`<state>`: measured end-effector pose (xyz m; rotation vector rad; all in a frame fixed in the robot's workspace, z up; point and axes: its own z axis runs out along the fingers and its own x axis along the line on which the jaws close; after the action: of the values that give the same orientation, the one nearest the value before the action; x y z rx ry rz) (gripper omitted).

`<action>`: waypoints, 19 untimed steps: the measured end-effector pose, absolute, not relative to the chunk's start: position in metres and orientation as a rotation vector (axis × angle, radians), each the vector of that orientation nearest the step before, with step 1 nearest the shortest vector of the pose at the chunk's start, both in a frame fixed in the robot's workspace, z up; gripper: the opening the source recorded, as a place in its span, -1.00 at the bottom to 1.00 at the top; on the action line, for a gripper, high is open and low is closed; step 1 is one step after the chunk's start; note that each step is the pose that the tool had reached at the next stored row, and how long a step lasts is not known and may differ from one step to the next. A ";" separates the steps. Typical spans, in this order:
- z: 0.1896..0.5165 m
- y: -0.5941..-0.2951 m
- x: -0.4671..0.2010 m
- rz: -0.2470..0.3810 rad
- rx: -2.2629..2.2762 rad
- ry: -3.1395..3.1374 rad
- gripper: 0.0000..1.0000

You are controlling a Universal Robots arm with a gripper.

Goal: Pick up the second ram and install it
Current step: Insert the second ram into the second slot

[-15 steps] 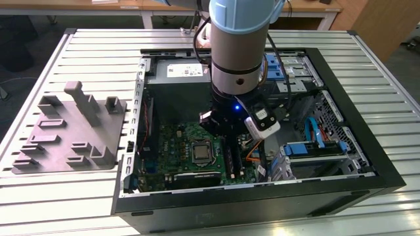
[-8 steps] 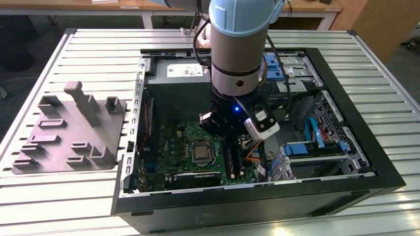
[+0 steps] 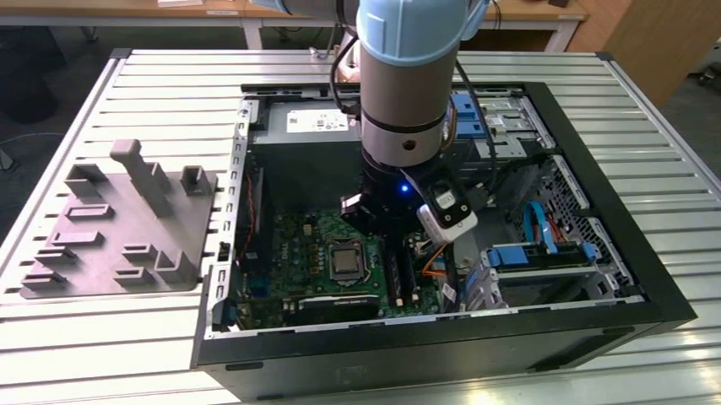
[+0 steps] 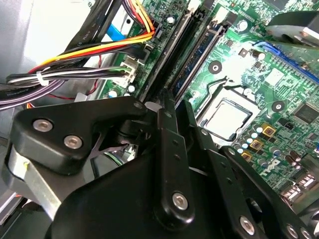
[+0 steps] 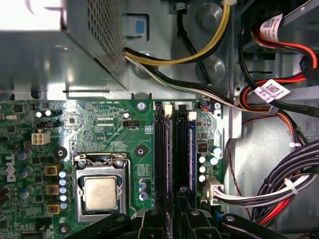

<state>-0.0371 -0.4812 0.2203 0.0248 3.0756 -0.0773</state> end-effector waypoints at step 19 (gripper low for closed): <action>0.220 -0.481 -0.037 -0.077 0.025 3.076 -0.77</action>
<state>-0.0367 -0.4812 0.2196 0.0248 3.0756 -0.0773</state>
